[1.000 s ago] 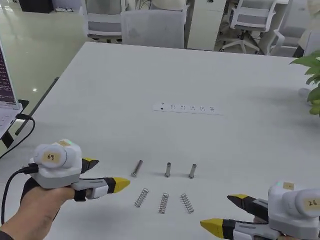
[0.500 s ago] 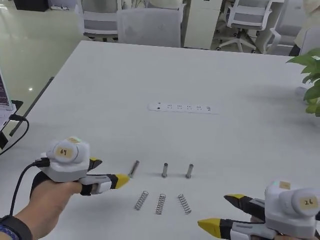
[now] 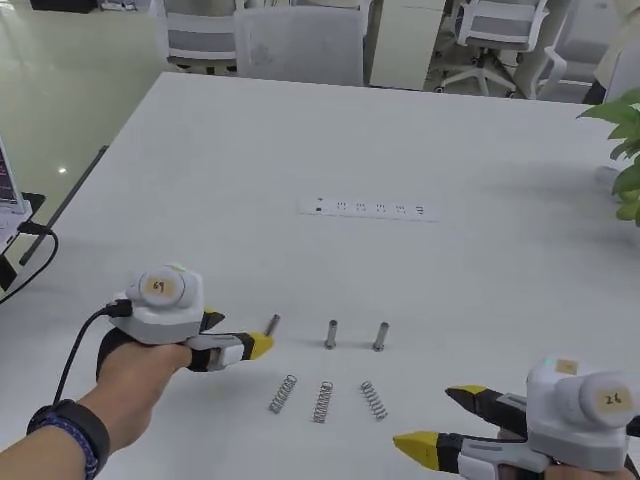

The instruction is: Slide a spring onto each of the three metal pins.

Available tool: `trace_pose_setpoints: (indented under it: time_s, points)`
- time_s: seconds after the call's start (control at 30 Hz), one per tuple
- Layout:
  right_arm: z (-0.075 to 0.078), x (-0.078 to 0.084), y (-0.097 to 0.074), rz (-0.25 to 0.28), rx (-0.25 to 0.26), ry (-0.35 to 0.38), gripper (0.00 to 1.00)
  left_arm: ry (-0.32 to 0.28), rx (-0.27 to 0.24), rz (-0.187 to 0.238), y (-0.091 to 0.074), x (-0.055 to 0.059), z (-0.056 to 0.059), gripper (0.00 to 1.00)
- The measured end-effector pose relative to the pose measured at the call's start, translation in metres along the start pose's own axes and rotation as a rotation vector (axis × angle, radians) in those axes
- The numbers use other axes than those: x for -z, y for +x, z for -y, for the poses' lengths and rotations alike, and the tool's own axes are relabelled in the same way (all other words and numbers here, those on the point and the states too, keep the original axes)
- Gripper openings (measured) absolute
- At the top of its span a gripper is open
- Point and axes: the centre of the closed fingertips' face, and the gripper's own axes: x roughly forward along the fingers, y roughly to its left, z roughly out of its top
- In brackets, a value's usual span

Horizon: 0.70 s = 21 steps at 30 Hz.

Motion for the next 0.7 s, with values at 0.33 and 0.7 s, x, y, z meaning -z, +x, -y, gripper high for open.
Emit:
trace_pose_setpoints:
  time_s: [0.33, 0.7]
  points:
    - [0.003, -0.002, -0.001, 0.000, 0.002, 0.000, 0.69, -0.002, 0.000, -0.020, 0.017, -0.005, 0.000, 0.42]
    - [0.006, -0.003, 0.000, -0.001, 0.003, 0.002, 0.69, 0.004, -0.018, -0.079, 0.034, -0.009, 0.001, 0.32]
